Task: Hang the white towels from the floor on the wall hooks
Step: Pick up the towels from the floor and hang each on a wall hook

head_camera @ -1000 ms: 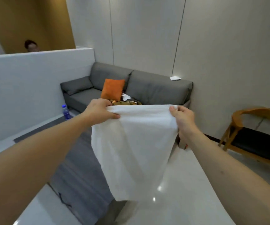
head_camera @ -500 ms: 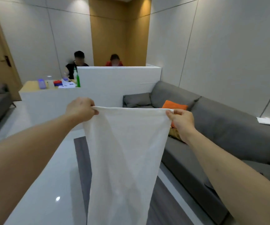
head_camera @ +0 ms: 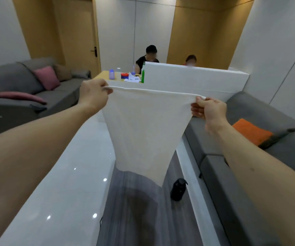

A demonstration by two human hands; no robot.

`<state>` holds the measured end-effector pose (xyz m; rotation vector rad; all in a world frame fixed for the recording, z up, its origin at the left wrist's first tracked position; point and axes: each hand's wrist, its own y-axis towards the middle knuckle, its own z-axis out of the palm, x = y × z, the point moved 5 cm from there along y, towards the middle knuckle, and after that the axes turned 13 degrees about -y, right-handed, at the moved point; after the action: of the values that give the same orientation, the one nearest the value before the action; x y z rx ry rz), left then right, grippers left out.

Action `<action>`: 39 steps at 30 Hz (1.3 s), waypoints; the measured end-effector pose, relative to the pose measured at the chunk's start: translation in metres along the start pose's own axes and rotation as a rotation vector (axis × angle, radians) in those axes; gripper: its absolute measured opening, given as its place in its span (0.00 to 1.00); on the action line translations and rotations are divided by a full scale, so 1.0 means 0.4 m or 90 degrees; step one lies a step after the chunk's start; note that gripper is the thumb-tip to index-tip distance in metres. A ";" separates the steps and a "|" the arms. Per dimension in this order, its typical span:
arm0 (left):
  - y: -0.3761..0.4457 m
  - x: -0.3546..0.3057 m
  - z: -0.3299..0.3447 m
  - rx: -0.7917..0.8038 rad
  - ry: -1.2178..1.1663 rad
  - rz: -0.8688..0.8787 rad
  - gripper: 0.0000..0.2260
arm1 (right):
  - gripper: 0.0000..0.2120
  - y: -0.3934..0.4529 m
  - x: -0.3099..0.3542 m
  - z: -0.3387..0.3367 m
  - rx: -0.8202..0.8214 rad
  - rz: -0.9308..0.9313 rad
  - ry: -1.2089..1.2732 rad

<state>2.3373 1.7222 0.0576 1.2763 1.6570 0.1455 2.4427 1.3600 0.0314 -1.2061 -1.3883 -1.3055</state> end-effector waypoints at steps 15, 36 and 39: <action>-0.908 0.202 0.165 0.208 0.041 -0.408 0.03 | 0.02 -0.408 -0.701 -0.205 0.116 0.331 -0.102; -1.136 0.457 0.361 0.470 0.146 -0.546 0.07 | 0.06 -0.519 -1.107 -0.178 0.110 0.576 -0.262; -1.050 0.527 0.428 0.483 0.134 -0.554 0.07 | 0.06 -0.433 -1.133 -0.112 0.094 0.586 -0.269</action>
<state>2.1984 1.6276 -0.4136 0.9339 2.4195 -0.9803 2.3459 1.2775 -0.4389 -1.7736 -0.9465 -0.3123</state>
